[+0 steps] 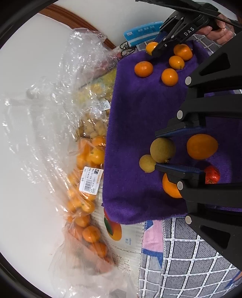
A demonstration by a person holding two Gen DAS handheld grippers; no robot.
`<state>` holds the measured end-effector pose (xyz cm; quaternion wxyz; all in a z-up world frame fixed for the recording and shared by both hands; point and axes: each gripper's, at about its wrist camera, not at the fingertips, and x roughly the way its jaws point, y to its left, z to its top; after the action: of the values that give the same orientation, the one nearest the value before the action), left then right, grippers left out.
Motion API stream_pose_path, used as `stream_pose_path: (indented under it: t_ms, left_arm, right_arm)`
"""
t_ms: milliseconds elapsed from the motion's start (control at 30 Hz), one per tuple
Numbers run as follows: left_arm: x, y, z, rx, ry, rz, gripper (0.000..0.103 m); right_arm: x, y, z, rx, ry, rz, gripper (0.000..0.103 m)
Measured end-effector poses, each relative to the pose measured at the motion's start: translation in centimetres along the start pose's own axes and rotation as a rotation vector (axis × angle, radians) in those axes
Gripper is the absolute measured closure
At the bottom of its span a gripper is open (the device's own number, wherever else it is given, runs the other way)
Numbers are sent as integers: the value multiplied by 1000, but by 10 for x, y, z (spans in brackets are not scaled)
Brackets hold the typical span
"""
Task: Organize fruits
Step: 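Lower both fruits onto the towel and open both grippers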
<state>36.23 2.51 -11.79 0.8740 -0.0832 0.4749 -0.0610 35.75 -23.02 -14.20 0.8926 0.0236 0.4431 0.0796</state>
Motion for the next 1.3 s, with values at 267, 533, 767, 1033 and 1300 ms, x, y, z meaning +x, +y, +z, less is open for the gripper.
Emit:
stream_pose_path:
  t_ms: [267,533,767,1033,1300]
  left_arm:
    - [20,-6,-2,17,27,25,77]
    - [28,-21,-6,76,24,59,76]
    - [30,-23,-8,81,25,56,76]
    - [27,-21,-11,67,19,47,76]
    - [-8,-23,-17,65,-20,51,59]
  right_arm:
    - [13,5,-6,-20,41,10,68]
    - [18,6,-10,-22,47,15,68]
    - [19,4,-9,-21,46,12,68]
    - [17,9,-9,-30,48,18,58]
    - [-17,18,-3,-40,-3,1,48]
